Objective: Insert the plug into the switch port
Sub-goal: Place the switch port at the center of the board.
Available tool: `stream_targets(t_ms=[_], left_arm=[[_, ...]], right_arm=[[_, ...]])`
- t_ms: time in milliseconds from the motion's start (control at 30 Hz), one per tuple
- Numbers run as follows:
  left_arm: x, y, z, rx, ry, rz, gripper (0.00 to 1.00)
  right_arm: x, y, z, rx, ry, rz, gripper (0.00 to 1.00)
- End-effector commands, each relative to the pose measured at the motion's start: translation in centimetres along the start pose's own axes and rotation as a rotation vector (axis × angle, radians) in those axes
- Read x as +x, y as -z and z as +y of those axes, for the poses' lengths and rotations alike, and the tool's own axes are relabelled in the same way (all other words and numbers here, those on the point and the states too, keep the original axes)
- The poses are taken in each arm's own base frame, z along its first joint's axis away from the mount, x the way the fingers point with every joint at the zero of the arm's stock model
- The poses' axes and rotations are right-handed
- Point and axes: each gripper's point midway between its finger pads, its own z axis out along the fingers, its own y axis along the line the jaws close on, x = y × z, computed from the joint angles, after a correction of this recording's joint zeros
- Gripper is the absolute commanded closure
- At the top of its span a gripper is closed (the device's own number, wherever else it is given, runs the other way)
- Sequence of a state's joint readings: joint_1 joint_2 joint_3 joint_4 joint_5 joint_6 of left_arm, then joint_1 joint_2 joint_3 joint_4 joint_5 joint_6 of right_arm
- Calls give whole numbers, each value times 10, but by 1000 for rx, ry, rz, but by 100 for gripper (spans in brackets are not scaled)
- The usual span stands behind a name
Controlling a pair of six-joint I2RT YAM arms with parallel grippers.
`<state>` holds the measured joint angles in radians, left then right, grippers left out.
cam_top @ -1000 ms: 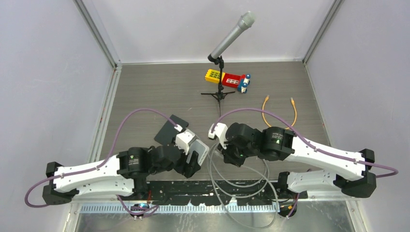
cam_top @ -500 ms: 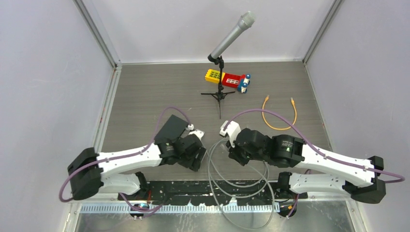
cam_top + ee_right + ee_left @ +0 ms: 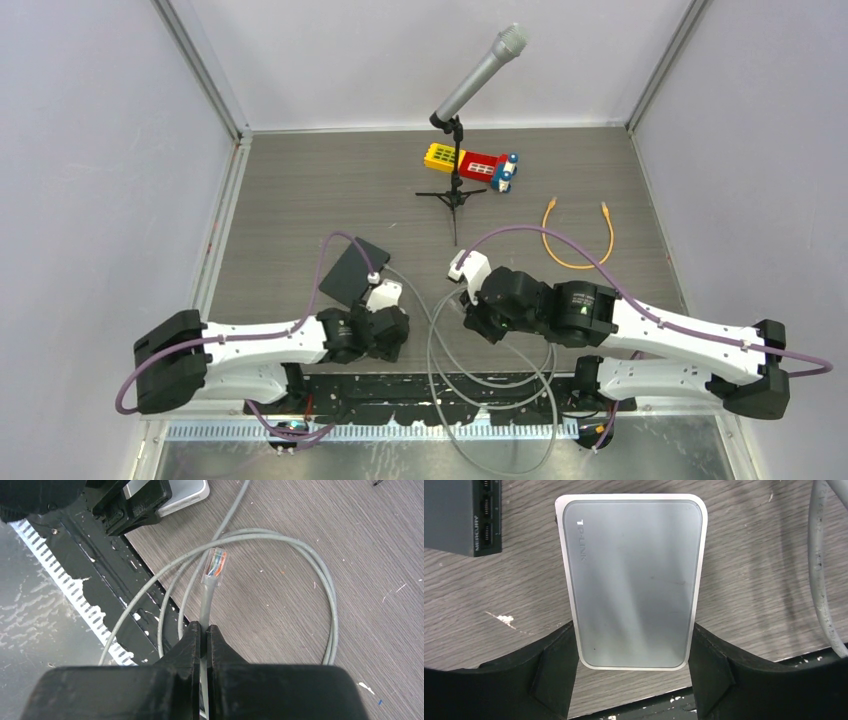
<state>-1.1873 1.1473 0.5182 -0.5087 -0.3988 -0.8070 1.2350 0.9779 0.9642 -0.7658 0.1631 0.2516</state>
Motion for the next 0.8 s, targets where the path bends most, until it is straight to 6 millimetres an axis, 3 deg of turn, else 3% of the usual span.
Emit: stream_targets(t_ms=[0,133,333,500,767], left_arm=[[-16,-4,1,-65,54,-127,39],[-7,-12,6,-134,60,-139,30],[7,-18,9,-183,92,-213,2],[15,-26,9,-174,100,-213,6],[30,-21,11,-191,112,-225,13]], right_arm=[[-6,-1,8,-36,-34,-32,100],[-7,1,9,-44,-37,-40,99],[-6,4,10,-53,-39,-43,100],[-6,3,11,-59,-41,-38,100],[-6,1,11,-56,-39,-35,100]])
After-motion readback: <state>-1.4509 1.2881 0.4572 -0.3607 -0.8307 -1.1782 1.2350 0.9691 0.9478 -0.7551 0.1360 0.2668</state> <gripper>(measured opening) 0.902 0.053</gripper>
